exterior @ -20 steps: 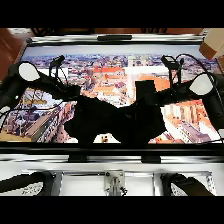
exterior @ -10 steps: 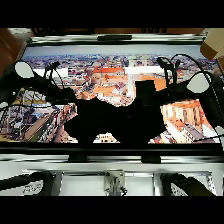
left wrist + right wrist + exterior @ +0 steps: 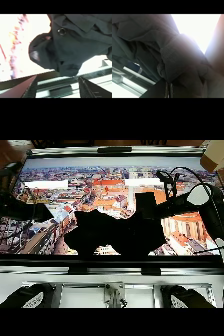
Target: Fold the shirts.
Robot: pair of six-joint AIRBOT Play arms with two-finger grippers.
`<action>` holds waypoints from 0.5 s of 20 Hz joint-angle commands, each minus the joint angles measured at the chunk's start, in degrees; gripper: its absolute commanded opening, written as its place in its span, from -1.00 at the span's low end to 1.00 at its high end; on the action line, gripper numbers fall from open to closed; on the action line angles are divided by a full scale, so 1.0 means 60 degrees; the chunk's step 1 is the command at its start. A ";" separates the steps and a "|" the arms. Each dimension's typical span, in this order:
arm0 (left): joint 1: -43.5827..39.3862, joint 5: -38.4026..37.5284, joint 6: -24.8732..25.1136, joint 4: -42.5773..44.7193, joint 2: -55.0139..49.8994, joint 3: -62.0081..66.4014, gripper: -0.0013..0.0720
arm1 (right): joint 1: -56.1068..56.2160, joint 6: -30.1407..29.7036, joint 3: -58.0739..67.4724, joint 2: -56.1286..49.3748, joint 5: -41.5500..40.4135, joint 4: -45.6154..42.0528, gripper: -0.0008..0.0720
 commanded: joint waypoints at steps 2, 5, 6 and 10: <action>0.0007 -0.0984 -0.0182 0.2499 0.1577 -0.0004 0.64 | 0.0004 0.0066 0.0000 -0.0007 0.0233 -0.0040 -0.83; 0.0018 -0.1534 -0.0142 0.3632 0.1978 -0.0171 0.64 | 0.0007 0.0069 0.0000 -0.0007 0.0233 -0.0040 -0.83; 0.0025 -0.1566 -0.0138 0.4014 0.2098 -0.0390 0.64 | 0.0007 0.0069 0.0000 -0.0007 0.0237 -0.0040 -0.83; 0.0025 -0.1373 -0.0146 0.5931 0.2361 -0.2455 0.64 | 0.0007 0.0106 0.0000 -0.0007 0.0397 -0.0033 -0.83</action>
